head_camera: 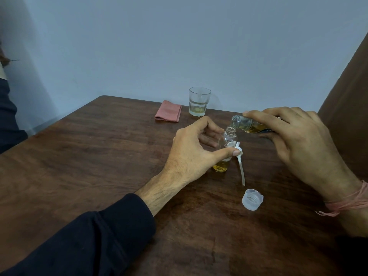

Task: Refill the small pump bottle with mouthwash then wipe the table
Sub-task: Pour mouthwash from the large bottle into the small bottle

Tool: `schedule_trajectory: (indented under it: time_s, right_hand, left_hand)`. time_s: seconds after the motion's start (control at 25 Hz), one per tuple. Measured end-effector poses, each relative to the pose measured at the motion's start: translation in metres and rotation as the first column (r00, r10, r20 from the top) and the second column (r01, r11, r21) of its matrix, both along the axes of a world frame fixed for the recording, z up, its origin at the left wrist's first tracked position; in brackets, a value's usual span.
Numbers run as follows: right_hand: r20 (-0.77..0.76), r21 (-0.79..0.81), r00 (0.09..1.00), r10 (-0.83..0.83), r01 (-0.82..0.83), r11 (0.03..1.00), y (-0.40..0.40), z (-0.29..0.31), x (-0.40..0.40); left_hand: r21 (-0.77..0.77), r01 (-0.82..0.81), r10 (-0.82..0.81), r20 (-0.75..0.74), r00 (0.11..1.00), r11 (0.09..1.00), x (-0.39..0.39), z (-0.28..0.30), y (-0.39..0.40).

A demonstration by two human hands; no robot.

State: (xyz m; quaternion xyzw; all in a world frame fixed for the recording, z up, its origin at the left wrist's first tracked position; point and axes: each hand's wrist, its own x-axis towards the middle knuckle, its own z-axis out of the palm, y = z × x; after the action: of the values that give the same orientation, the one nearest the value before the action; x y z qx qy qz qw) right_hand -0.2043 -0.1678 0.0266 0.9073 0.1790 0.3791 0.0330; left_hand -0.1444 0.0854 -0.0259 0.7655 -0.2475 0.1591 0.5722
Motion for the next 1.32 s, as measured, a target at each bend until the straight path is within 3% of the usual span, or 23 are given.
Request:
schedule_trajectory:
  time_s: [1.32]
  right_hand:
    - [-0.003,0.003,1.000,-0.003,0.003,1.000,0.0026,-0.0002,-0.0022]
  left_hand:
    - [0.010,0.000,0.000,-0.011,1.000,1.000,-0.0017,0.0013,0.0002]
